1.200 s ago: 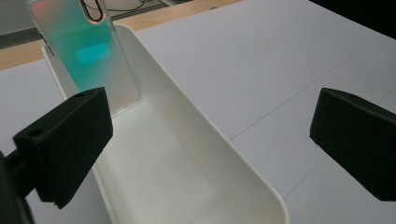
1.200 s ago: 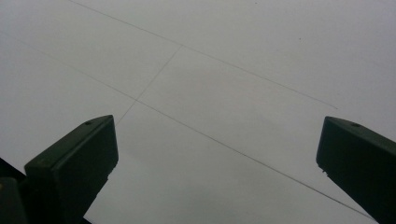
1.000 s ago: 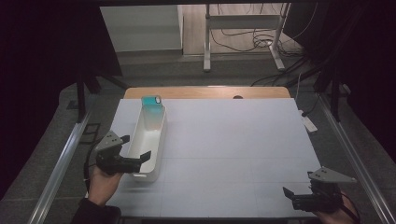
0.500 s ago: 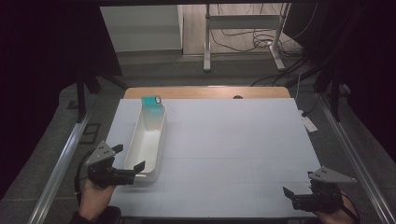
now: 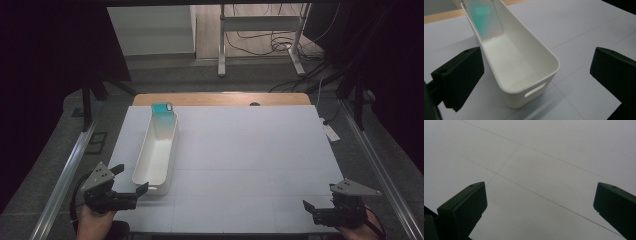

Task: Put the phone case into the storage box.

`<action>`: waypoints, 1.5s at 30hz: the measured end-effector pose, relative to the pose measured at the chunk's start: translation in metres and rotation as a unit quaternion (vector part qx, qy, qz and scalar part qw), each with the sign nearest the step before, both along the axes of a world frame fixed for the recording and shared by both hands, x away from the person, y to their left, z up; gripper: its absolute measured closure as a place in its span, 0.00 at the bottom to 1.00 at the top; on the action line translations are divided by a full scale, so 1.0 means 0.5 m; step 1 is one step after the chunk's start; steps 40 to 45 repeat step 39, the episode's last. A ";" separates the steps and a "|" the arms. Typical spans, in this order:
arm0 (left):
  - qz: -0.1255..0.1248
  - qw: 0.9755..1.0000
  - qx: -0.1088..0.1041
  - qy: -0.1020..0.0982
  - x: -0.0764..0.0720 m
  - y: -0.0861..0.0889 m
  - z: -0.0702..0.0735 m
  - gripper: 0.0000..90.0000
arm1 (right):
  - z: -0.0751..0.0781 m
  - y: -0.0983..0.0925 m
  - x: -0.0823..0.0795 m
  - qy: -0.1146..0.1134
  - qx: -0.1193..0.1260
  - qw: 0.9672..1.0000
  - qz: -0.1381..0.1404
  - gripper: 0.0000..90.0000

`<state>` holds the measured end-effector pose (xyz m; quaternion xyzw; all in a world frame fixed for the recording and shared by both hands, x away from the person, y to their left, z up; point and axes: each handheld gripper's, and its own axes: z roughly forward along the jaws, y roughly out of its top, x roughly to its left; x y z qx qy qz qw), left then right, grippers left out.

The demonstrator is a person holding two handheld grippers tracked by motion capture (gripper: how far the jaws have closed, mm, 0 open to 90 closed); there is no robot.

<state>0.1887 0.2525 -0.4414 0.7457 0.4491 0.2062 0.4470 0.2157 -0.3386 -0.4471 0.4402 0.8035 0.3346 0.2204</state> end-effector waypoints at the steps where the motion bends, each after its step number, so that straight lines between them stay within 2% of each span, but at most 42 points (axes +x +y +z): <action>1: 0.002 1.000 0.000 0.000 -0.003 0.001 -0.001 0.00 | 0.000 0.000 0.000 0.000 0.000 1.000 0.000 0.00; 8: 0.009 1.000 0.001 0.002 -0.024 0.010 -0.005 0.00 | 0.000 0.000 -0.001 0.000 0.001 1.000 -0.002 0.00; 18: 0.018 1.000 0.014 0.017 -0.047 0.012 -0.020 0.00 | 0.000 -0.001 -0.001 -0.001 0.000 1.000 -0.004 0.00; 23: 0.018 0.999 0.027 0.024 -0.051 0.008 -0.027 0.00 | 0.000 -0.001 -0.001 -0.001 0.001 1.000 -0.004 0.00; 24: 0.017 0.999 0.037 0.029 -0.052 0.004 -0.031 0.00 | 0.000 -0.001 -0.001 -0.001 0.001 1.000 -0.004 0.00; 28: 0.016 0.998 0.054 0.042 -0.051 -0.002 -0.043 0.00 | 0.000 -0.001 -0.001 -0.001 0.002 1.000 -0.004 0.00; 30: 0.022 0.997 0.058 0.039 -0.052 -0.003 -0.043 0.00 | 0.001 -0.001 -0.001 -0.001 0.002 1.000 -0.004 0.00; 36: 0.028 0.998 0.046 0.045 -0.051 0.002 -0.045 0.01 | 0.000 -0.001 -0.001 0.000 0.002 1.000 -0.003 0.00; 45: 0.028 0.998 0.044 0.045 -0.050 0.002 -0.044 0.01 | 0.000 -0.002 0.000 0.000 0.002 1.000 -0.004 0.00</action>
